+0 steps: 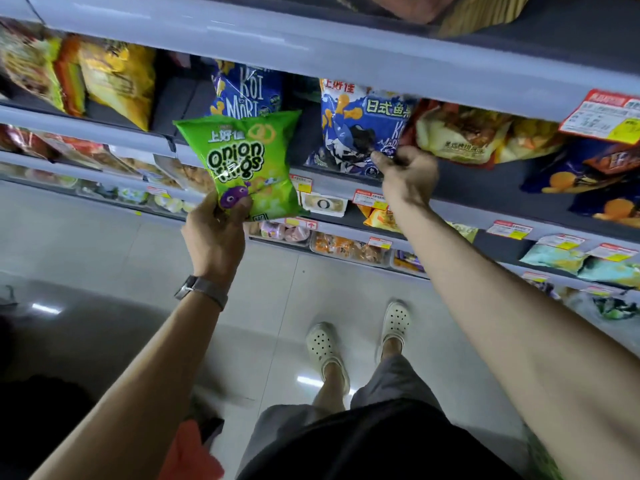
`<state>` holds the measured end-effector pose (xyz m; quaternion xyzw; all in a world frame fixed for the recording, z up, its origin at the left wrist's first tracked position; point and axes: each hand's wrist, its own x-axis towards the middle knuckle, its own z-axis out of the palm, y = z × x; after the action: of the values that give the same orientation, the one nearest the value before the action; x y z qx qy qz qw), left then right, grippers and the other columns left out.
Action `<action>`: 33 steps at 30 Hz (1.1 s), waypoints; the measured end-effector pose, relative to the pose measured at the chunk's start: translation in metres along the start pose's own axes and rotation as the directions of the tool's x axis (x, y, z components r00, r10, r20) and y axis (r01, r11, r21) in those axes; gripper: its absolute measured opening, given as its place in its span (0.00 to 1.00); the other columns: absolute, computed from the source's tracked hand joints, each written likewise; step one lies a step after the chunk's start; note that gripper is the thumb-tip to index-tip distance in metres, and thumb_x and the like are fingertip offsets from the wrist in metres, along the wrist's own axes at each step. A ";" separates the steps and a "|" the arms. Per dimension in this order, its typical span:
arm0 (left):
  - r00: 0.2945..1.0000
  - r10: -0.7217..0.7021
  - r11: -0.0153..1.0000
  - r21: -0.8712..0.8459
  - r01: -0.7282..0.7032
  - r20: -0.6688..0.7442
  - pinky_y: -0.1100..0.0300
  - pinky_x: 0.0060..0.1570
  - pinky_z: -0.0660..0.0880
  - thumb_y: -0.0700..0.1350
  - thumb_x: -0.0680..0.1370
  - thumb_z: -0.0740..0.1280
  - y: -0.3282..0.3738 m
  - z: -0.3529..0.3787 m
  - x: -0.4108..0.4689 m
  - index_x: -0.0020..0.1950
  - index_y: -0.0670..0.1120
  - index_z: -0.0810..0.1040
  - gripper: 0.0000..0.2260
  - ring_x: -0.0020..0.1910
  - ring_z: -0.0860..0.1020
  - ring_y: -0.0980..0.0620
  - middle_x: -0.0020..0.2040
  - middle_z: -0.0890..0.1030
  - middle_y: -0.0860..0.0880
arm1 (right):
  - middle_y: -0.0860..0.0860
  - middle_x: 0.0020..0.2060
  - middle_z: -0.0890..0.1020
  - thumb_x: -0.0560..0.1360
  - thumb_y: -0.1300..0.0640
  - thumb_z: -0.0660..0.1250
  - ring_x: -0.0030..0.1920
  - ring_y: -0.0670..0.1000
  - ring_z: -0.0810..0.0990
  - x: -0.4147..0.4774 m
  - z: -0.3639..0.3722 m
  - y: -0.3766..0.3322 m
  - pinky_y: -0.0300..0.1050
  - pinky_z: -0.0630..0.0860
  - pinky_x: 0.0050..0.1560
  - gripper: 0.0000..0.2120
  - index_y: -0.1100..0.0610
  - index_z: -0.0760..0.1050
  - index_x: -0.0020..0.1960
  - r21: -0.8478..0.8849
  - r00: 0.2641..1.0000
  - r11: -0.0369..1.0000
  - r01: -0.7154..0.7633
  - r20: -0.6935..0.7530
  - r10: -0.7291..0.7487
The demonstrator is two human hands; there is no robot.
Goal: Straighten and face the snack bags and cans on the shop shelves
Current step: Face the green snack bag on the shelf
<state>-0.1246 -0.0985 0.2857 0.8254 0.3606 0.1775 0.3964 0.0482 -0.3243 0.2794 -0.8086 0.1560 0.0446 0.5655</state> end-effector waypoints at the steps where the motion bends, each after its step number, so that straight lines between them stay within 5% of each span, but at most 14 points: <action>1: 1.000 -0.012 1.000 0.011 0.012 -0.010 0.64 0.33 0.67 0.52 0.79 0.74 -0.007 -0.005 -0.002 0.48 0.44 0.83 0.11 0.38 0.77 0.47 0.37 0.82 0.47 | 0.51 0.45 0.85 0.74 0.53 0.80 0.42 0.47 0.80 0.002 0.012 -0.003 0.39 0.76 0.44 0.16 0.62 0.84 0.55 0.014 1.000 1.000 -0.014 0.003 0.014; 5: 1.000 -0.024 0.999 0.037 0.025 -0.018 0.59 0.35 0.66 0.54 0.78 0.73 -0.026 -0.022 -0.012 0.52 0.45 0.84 0.12 0.40 0.79 0.46 0.37 0.83 0.47 | 0.50 0.39 0.85 0.73 0.52 0.80 0.39 0.47 0.80 0.009 0.048 -0.014 0.40 0.76 0.40 0.11 0.59 0.85 0.46 -0.019 0.999 0.999 -0.040 0.033 0.041; 9: 1.000 -0.013 0.999 0.053 0.013 -0.005 0.55 0.41 0.72 0.57 0.77 0.71 -0.033 -0.030 -0.015 0.49 0.45 0.83 0.14 0.43 0.81 0.44 0.39 0.84 0.46 | 0.55 0.58 0.85 0.74 0.53 0.80 0.50 0.49 0.81 0.018 0.064 -0.027 0.38 0.78 0.55 0.21 0.60 0.82 0.63 0.033 0.991 0.991 -0.131 0.025 0.130; 12: 0.999 -0.010 1.000 0.028 0.009 0.030 0.50 0.45 0.76 0.58 0.77 0.72 -0.033 -0.028 -0.018 0.49 0.45 0.83 0.16 0.44 0.81 0.43 0.38 0.84 0.47 | 0.54 0.63 0.83 0.76 0.50 0.78 0.59 0.51 0.82 0.023 0.065 -0.033 0.41 0.78 0.60 0.23 0.57 0.79 0.67 -0.032 0.991 0.991 -0.132 0.033 0.133; 20: 0.989 0.048 0.999 -0.025 -0.045 0.140 0.70 0.38 0.69 0.54 0.78 0.74 0.009 0.011 -0.025 0.47 0.47 0.84 0.10 0.42 0.80 0.50 0.38 0.84 0.50 | 0.51 0.47 0.87 0.77 0.54 0.76 0.46 0.44 0.84 -0.007 0.026 -0.016 0.39 0.80 0.53 0.12 0.61 0.85 0.56 0.027 0.999 0.999 -0.026 0.024 0.025; 24: 0.976 0.088 0.990 -0.129 -0.063 0.199 0.52 0.47 0.81 0.57 0.77 0.73 0.037 0.048 -0.028 0.51 0.48 0.85 0.13 0.43 0.84 0.51 0.40 0.86 0.50 | 0.41 0.45 0.84 0.81 0.54 0.71 0.43 0.30 0.80 -0.059 -0.020 0.004 0.27 0.72 0.46 0.08 0.57 0.82 0.57 0.075 0.997 0.997 0.028 0.075 -0.034; 26: 0.964 0.115 0.984 -0.163 -0.077 0.238 0.52 0.47 0.82 0.58 0.78 0.73 0.056 0.070 -0.031 0.51 0.48 0.86 0.14 0.43 0.85 0.54 0.39 0.86 0.53 | 0.43 0.53 0.85 0.80 0.49 0.70 0.53 0.36 0.82 -0.079 -0.041 0.014 0.34 0.75 0.53 0.14 0.54 0.79 0.63 0.067 0.993 0.994 0.088 0.076 -0.093; 28: 0.941 0.188 0.975 -0.169 -0.145 0.280 0.63 0.43 0.78 0.56 0.78 0.74 0.079 0.092 -0.037 0.50 0.48 0.85 0.11 0.39 0.81 0.65 0.36 0.83 0.59 | 0.46 0.62 0.82 0.79 0.46 0.71 0.62 0.45 0.79 -0.084 -0.059 0.025 0.40 0.74 0.60 0.21 0.52 0.75 0.69 0.013 0.984 0.987 0.157 0.082 -0.158; 30: 0.916 0.261 0.961 -0.176 -0.215 0.304 0.72 0.37 0.70 0.53 0.79 0.75 0.103 0.114 -0.044 0.49 0.50 0.84 0.07 0.36 0.78 0.70 0.33 0.79 0.62 | 0.50 0.64 0.80 0.77 0.48 0.73 0.63 0.48 0.77 -0.076 -0.077 0.036 0.40 0.73 0.61 0.26 0.54 0.73 0.72 -0.050 0.976 0.977 0.210 0.073 -0.206; 33: 0.874 0.357 0.929 -0.219 -0.297 0.330 0.71 0.35 0.68 0.50 0.79 0.74 0.129 0.143 -0.055 0.50 0.47 0.84 0.07 0.35 0.76 0.70 0.33 0.79 0.60 | 0.54 0.61 0.82 0.76 0.51 0.73 0.61 0.50 0.79 -0.048 -0.101 0.047 0.45 0.76 0.62 0.27 0.59 0.73 0.72 -0.053 0.972 0.971 0.232 -0.005 -0.233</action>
<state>-0.0204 -0.2693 0.2972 0.8581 0.1201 0.1149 0.4859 -0.0220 -0.4234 0.2847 -0.8361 0.0621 -0.0225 0.5446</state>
